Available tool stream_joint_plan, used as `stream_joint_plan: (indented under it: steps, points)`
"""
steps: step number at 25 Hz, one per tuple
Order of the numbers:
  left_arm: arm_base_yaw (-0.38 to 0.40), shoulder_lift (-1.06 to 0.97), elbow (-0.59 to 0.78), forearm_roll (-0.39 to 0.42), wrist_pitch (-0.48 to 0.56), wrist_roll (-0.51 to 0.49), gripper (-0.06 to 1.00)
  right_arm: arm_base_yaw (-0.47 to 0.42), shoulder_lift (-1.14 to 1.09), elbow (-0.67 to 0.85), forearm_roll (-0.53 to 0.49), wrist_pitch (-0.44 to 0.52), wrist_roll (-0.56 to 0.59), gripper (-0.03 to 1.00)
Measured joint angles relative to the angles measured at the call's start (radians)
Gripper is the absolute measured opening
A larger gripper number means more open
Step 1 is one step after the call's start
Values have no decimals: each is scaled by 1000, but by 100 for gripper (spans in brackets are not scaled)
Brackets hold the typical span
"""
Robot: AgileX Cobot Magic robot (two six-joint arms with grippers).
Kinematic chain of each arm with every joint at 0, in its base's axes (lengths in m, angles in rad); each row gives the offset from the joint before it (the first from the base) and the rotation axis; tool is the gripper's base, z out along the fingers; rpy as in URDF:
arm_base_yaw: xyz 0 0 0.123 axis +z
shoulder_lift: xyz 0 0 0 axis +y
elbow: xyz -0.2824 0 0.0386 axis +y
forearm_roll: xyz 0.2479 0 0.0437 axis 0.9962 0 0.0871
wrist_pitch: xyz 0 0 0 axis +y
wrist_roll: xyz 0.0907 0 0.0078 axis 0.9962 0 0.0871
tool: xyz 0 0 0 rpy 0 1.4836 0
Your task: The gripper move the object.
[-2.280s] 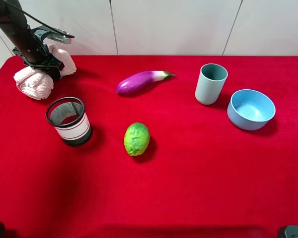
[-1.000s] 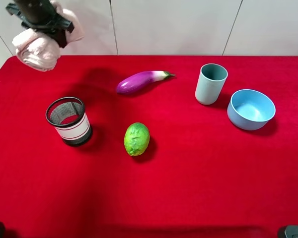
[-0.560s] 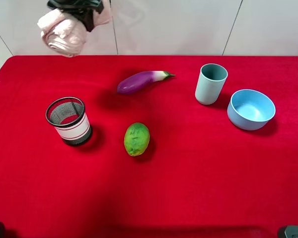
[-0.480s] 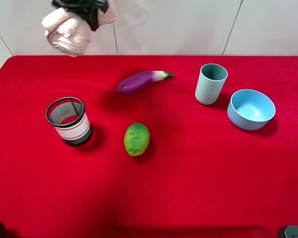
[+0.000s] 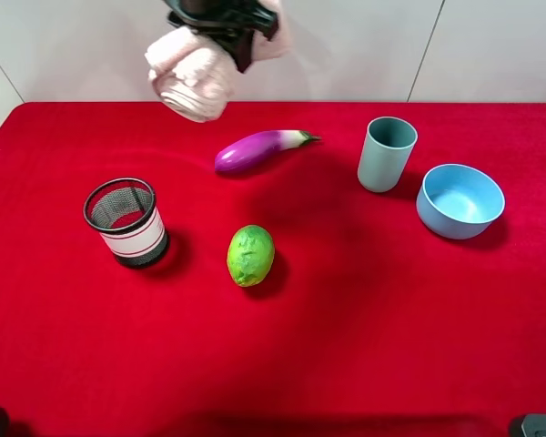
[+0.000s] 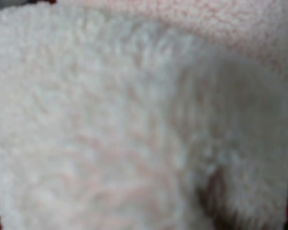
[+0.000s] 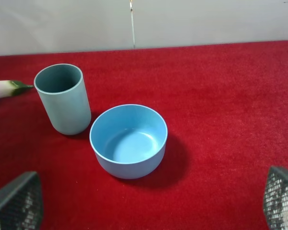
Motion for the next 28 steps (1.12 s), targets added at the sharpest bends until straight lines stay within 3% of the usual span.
stream_joint_plan:
  steps: [9,21,28]
  points:
    - [-164,0,0,-9,-79,-28,51,0,0,0,0,0,0,69]
    - [-317,11,-3,-9,-226,-35,51,0,0,0,0,0,0,69]
    - [-393,127,-119,-8,-248,-2,51,0,0,0,-1,0,0,69]
